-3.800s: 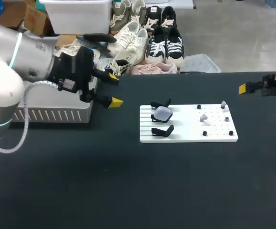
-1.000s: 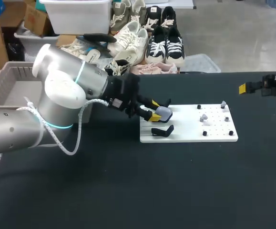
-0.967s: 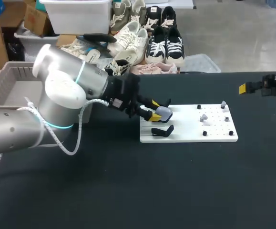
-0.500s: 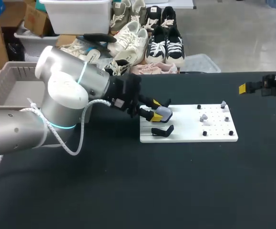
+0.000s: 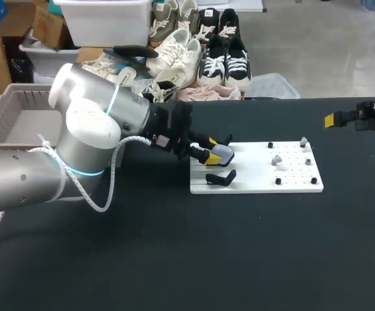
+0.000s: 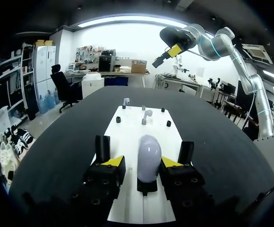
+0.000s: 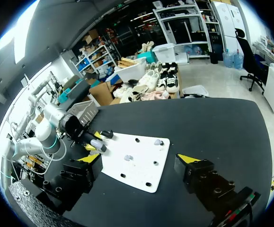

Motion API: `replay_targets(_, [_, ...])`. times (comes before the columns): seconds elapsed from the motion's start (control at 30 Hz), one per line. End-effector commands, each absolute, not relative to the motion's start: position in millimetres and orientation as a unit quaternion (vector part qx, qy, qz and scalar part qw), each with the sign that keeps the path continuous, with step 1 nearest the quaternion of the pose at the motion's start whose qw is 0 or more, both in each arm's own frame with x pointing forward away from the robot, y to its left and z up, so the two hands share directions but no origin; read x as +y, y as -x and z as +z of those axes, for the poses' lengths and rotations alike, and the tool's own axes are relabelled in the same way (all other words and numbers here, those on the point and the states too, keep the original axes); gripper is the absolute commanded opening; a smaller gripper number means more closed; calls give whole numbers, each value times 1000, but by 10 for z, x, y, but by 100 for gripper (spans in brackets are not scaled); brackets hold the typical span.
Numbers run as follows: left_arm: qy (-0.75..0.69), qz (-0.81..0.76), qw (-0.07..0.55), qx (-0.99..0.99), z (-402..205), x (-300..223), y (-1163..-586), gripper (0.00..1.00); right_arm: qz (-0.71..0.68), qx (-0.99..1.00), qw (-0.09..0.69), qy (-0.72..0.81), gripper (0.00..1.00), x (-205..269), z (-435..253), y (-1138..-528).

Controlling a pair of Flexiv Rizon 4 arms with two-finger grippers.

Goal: Pick up each earbud case from the left stands, insert the matching earbuds, close the lid, and place the case in the box.

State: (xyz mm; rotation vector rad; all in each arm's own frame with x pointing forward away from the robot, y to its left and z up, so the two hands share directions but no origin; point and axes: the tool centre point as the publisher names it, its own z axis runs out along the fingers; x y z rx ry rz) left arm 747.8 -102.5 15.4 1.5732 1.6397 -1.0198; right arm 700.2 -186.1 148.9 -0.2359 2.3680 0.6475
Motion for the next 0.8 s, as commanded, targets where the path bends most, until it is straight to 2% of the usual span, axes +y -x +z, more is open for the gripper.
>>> replay_targets(0.03, [-598,-388,322,623,130,-1035,-7483,47,248,906,330,91,100,-1867,1492,-7010])
replay_targets(0.3, [-597,-387,326,623,123,-1037,-7483,45,248,906,330,91,100,-1867,1492,-7010])
replay_targets(0.33, [-597,-387,326,622,123,-1037,-7483,42,248,906,330,91,100,-1867,1492,-7010])
replay_targets(0.4, [-598,-387,328,621,122,-1036,-7477,23,248,906,330,91,100,-1867,1492,-7010])
replay_targets(0.43, [-598,-386,329,620,125,-1033,-7472,4,248,906,330,91,100,-1867,1492,-7010])
replay_targets(0.47, [-598,-387,330,620,135,-1025,-7465,0,248,906,330,91,100,-1867,1492,-7010])
replay_targets(0.8, [-593,-410,355,596,472,-882,-7318,0,248,906,330,91,100,-1867,1492,-7010])
